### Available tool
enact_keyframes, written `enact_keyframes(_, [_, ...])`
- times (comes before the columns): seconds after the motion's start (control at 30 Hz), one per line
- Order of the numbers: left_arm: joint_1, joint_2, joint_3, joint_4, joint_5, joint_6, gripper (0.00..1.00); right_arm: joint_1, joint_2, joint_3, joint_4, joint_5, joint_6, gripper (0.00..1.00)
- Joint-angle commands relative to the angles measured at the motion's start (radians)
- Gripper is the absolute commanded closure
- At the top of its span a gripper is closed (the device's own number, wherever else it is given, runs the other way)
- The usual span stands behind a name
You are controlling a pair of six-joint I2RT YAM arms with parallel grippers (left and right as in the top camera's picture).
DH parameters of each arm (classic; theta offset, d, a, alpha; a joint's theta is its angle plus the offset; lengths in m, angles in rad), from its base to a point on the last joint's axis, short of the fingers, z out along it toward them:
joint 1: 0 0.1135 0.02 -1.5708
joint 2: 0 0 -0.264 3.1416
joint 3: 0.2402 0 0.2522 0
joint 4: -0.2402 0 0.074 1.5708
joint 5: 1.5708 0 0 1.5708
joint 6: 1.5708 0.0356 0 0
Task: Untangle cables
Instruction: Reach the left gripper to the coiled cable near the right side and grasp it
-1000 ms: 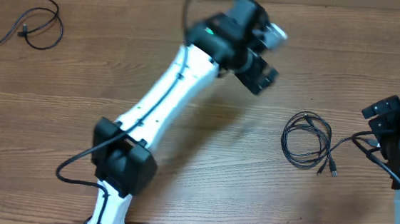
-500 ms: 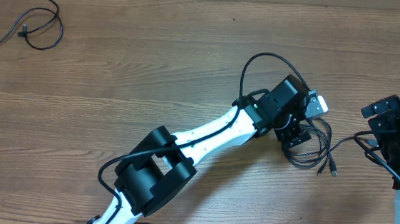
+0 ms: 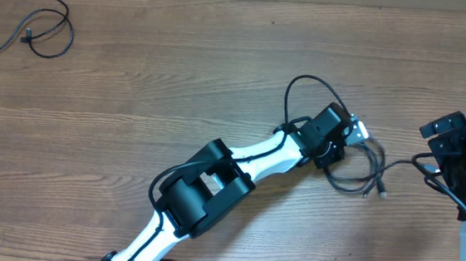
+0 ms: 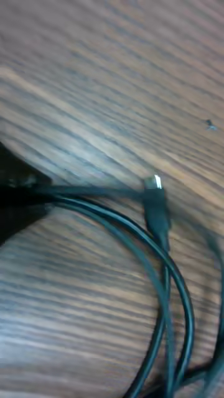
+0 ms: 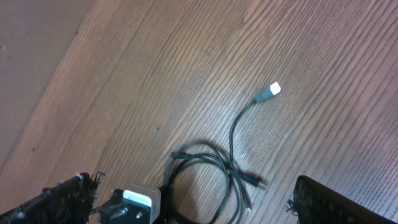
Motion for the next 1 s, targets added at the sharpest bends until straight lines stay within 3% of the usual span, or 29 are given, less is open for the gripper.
enact_keyframes(0.0, [0.035,-0.032,-0.010,-0.087,-0.459,0.042,0.96,-0.005,-0.003,0.025,-0.002,-0.010,0.000,0.00])
enact_keyframes(0.03, [0.052,-0.059,-0.010,-0.106,-0.636,0.042,0.96,-0.005,0.000,0.025,-0.008,-0.040,0.000,0.00])
enact_keyframes(0.13, [0.102,-0.126,-0.010,-0.155,-0.875,0.042,0.96,0.000,0.021,0.023,-0.013,-0.106,0.000,0.00])
enact_keyframes(0.27, [0.215,-0.234,-0.010,-0.317,-0.914,-0.023,0.96,0.029,0.092,0.004,-0.024,-0.134,-0.003,0.00])
enact_keyframes(0.3, [0.237,-0.255,-0.010,-0.365,-0.875,-0.074,0.96,0.035,0.105,0.001,-0.023,-0.145,-0.003,0.00])
enact_keyframes(0.37, [0.282,-0.307,-0.010,-0.517,-0.642,-0.180,0.96,0.070,0.151,-0.008,-0.017,-0.172,-0.003,0.00])
enact_keyframes(0.5, [0.335,-0.367,-0.010,-0.634,-0.232,-0.196,0.95,0.145,0.219,-0.008,-0.010,-0.175,-0.003,0.00])
enact_keyframes(0.53, [0.340,-0.376,-0.010,-0.644,-0.183,-0.196,0.87,0.161,0.230,-0.008,-0.005,-0.175,-0.003,0.00])
enact_keyframes(0.57, [0.346,-0.388,-0.010,-0.655,-0.135,-0.196,0.71,0.192,0.253,-0.008,0.012,-0.175,-0.003,0.00])
enact_keyframes(0.63, [0.346,-0.390,-0.010,-0.656,-0.134,-0.195,0.51,0.220,0.275,-0.008,0.027,-0.175,-0.003,0.00])
enact_keyframes(0.67, [0.346,-0.390,-0.010,-0.656,-0.134,-0.195,0.27,0.236,0.289,-0.008,0.031,-0.175,-0.002,0.00])
enact_keyframes(0.77, [0.346,-0.390,-0.010,-0.657,-0.133,-0.195,0.07,0.261,0.314,-0.009,0.038,-0.185,0.009,0.00])
enact_keyframes(0.83, [0.346,-0.386,-0.010,-0.660,-0.148,-0.194,0.07,0.272,0.330,-0.008,0.045,-0.212,0.008,0.00])
enact_keyframes(0.93, [0.359,-0.376,-0.011,-0.660,-0.206,-0.212,0.22,0.289,0.352,-0.009,0.045,-0.223,0.007,0.00])
enact_keyframes(0.97, [0.374,-0.368,-0.011,-0.663,-0.239,-0.276,0.24,0.293,0.356,-0.009,0.045,-0.223,0.007,0.00])
